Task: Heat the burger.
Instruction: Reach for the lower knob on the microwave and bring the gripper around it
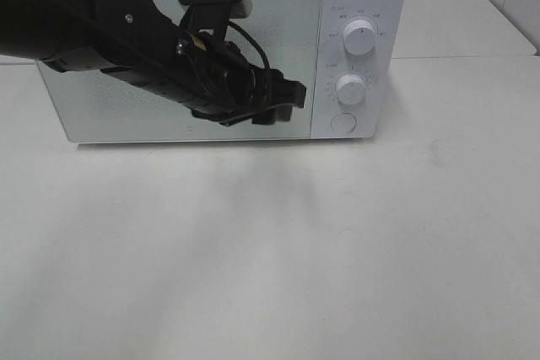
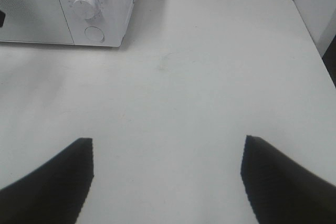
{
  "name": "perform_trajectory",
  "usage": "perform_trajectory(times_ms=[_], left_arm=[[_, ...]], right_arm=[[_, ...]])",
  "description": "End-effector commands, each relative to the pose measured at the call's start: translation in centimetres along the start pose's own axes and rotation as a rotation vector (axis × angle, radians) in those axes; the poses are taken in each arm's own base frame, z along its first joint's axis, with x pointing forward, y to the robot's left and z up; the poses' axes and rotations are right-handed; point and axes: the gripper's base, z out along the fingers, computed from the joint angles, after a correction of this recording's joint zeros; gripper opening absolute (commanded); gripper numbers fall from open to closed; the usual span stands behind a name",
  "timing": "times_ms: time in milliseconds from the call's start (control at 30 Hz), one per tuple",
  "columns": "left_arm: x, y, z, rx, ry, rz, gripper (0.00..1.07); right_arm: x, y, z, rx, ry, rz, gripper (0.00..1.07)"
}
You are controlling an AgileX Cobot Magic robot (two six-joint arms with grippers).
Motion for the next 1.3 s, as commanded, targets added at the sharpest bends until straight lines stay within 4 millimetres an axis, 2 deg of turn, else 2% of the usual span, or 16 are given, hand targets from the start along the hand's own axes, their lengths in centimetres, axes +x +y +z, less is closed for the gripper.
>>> perform_trajectory(times_ms=[33,167,267,400,500,567,600,633,667,733,833,933,1033,1200,1233,1300], left_arm=[[0.5,-0.4,-0.5,0.018,0.093,0.015,1.01],[1.7,-0.5,-1.3,0.024,0.248,0.069,0.99],[2.7,-0.6,-2.9,0.03,0.409,0.096,0.99],[3.3,-0.6,-4.0,0.041,0.505,0.092,0.99],[3.6,0.3,-5.0,0.043,0.604,0.055,0.99],[3.3,2.2,-6.1,0.028,0.641,0.007,0.99],[3.3,2.2,-6.1,0.028,0.641,0.007,0.99],[2.8,3.9,-7.0,0.012,0.638,-0.039,0.99],[2.8,3.9,-7.0,0.012,0.638,-0.039,0.99],[2.3,6.3,-8.6,-0.008,0.643,-0.113,0.99],[2.1,7.7,-9.8,-0.019,0.653,-0.158,0.99],[1.6,10.6,-13.3,-0.063,0.624,-0.236,0.99],[1.5,11.1,-14.1,-0.076,0.613,-0.248,0.99],[1.4,13.5,-18.3,-0.146,0.557,-0.315,0.99],[1.4,13.5,-18.3,-0.146,0.557,-0.315,0.99],[1.5,14.4,-20.6,-0.179,0.512,-0.355,0.99]], right_arm=[[0.2,-0.1,-0.4,0.011,-0.034,0.008,0.75],[0.2,-0.1,-0.4,0.011,-0.034,0.008,0.75],[0.2,-0.1,-0.4,0.011,-0.034,0.005,0.75],[0.2,-0.1,-0.4,0.011,-0.034,0.005,0.75],[0.2,-0.1,-0.4,0.011,-0.034,0.005,0.75],[0.2,-0.1,-0.4,0.011,-0.034,0.005,0.75],[0.2,-0.1,-0.4,0.011,-0.034,0.005,0.75],[0.2,-0.1,-0.4,0.011,-0.034,0.006,0.75],[0.2,-0.1,-0.4,0.011,-0.034,0.006,0.75],[0.2,-0.1,-0.4,0.011,-0.034,0.005,0.75],[0.2,-0.1,-0.4,0.011,-0.034,0.005,0.75],[0.2,-0.1,-0.4,0.011,-0.034,0.005,0.75],[0.2,-0.1,-0.4,0.011,-0.034,0.005,0.75],[0.2,-0.1,-0.4,0.011,-0.034,0.005,0.75],[0.2,-0.1,-0.4,0.011,-0.034,0.005,0.75],[0.2,-0.1,-0.4,0.011,-0.034,0.005,0.75]])
